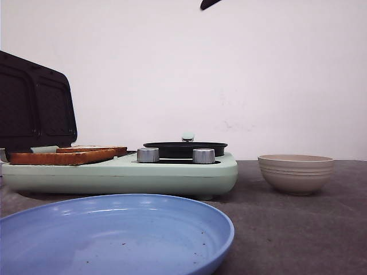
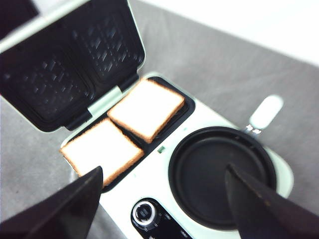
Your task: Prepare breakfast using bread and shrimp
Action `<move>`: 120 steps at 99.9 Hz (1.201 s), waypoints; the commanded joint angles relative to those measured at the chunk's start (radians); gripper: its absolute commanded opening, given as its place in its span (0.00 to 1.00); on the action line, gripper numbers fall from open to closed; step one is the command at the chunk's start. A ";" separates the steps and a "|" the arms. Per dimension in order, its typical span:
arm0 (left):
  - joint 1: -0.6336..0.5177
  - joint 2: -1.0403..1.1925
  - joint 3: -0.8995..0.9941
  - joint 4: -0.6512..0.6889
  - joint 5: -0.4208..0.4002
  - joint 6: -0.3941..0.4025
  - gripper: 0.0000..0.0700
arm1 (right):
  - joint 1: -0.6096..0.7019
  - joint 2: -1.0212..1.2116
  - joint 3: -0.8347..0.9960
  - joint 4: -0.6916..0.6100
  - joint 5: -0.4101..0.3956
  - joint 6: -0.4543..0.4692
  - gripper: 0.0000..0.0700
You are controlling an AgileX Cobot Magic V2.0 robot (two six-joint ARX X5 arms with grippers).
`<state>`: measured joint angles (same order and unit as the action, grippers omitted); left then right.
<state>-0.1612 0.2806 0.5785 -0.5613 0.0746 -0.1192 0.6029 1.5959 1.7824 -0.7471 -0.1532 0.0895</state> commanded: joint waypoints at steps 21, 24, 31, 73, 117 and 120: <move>-0.001 0.000 0.002 0.006 -0.004 0.001 0.95 | -0.032 -0.177 -0.255 0.112 0.004 -0.023 0.67; -0.001 0.000 0.002 0.006 -0.004 0.000 0.95 | -0.036 -0.208 -0.301 0.136 0.004 -0.023 0.67; -0.001 0.000 0.002 0.006 -0.004 0.000 0.95 | -0.046 -0.288 -0.414 0.194 0.004 -0.022 0.67; -0.001 0.000 0.002 -0.001 -0.004 -0.006 0.95 | -0.071 -0.757 -1.024 0.392 0.057 0.083 0.67; -0.001 0.000 0.002 0.000 -0.004 -0.006 0.95 | -0.071 -1.165 -1.413 0.432 0.208 0.349 0.67; -0.001 0.000 0.002 -0.001 -0.004 -0.006 0.95 | -0.071 -1.180 -1.424 0.431 0.207 0.348 0.67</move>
<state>-0.1612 0.2806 0.5785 -0.5709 0.0746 -0.1219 0.5282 0.4362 0.3687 -0.3305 0.0498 0.3836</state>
